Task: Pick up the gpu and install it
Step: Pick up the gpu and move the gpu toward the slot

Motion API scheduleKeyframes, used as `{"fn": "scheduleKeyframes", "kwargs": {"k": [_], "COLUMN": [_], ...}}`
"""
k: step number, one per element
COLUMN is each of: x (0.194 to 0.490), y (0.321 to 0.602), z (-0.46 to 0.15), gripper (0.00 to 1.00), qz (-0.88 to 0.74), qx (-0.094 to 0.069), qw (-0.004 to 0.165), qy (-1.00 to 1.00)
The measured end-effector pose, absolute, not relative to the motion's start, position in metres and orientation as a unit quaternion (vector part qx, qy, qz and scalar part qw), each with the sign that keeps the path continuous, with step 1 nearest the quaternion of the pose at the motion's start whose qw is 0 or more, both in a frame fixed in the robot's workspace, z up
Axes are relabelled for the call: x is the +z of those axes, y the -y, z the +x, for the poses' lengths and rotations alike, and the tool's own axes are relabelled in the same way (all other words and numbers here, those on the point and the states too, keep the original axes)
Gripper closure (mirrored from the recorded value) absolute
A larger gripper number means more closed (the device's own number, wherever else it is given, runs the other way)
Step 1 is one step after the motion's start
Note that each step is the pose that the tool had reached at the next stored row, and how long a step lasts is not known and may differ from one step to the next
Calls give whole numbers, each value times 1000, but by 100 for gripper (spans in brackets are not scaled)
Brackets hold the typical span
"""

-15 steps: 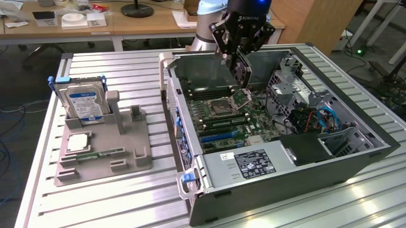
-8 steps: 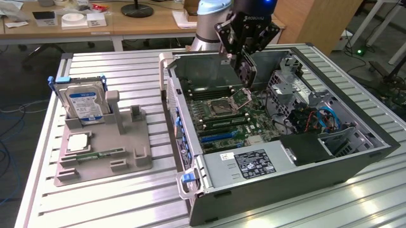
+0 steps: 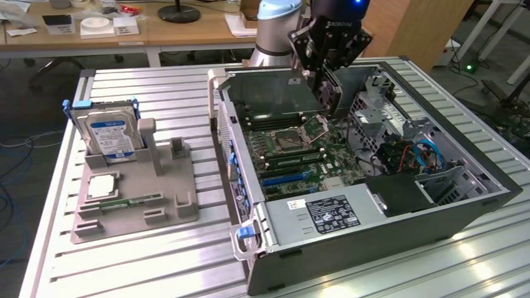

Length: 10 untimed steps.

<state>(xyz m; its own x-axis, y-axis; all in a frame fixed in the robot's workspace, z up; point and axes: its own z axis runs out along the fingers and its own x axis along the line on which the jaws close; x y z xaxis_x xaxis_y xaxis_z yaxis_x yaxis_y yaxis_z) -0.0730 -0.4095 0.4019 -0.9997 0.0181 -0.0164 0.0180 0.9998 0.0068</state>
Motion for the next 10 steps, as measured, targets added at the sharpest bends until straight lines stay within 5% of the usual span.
{"fn": "scheduleKeyframes", "kwargs": {"k": [10], "x": [401], "y": [410], "z": [-59], "gripper": [72], "qz": [16], "qx": [3], "qw": [8], "qy": [-1000]}}
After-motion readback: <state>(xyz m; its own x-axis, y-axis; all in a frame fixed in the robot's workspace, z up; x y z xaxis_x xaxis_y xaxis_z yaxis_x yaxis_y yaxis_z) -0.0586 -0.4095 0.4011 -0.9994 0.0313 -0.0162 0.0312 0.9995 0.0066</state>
